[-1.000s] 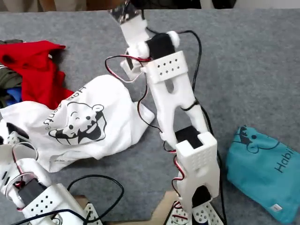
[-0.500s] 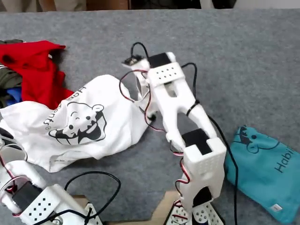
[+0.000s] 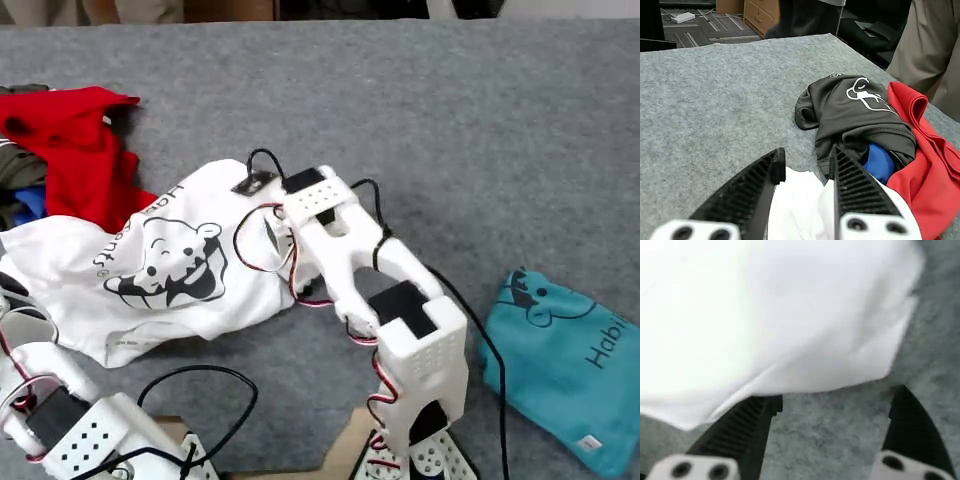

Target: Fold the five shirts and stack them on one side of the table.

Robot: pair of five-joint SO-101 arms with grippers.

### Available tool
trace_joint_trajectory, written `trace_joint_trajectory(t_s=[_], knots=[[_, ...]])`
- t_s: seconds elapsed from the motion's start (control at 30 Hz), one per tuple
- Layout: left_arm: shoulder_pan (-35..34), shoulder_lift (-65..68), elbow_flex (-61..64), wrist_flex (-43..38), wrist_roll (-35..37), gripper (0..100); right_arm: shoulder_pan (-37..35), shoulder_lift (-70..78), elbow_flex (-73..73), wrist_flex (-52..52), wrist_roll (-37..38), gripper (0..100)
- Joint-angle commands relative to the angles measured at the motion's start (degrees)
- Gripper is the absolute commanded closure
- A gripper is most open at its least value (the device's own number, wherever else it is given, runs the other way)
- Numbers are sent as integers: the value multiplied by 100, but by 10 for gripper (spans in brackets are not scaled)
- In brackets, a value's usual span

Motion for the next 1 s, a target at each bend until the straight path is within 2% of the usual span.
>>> trace_joint_trajectory(t_s=[0.0,0.2,0.27,0.37,0.63,0.73,0.97], knots=[[44,-48,-316,-105,-9,843,-48,-374,22,-308,-9,706],[44,-66,-308,-79,-237,843,-40,-374,-119,-413,-9,998],[35,-75,-308,-79,-237,843,66,-382,-268,-255,-18,964],[35,-75,-308,-79,-237,843,268,-400,-699,237,-18,993],[44,-31,-536,-79,-211,843,725,-418,-2281,1987,0,993],[273,-31,-703,-62,-220,843,681,-409,-2695,2268,-9,993],[1055,-22,-1169,-62,-202,843,57,-418,-3011,2303,-264,993]])
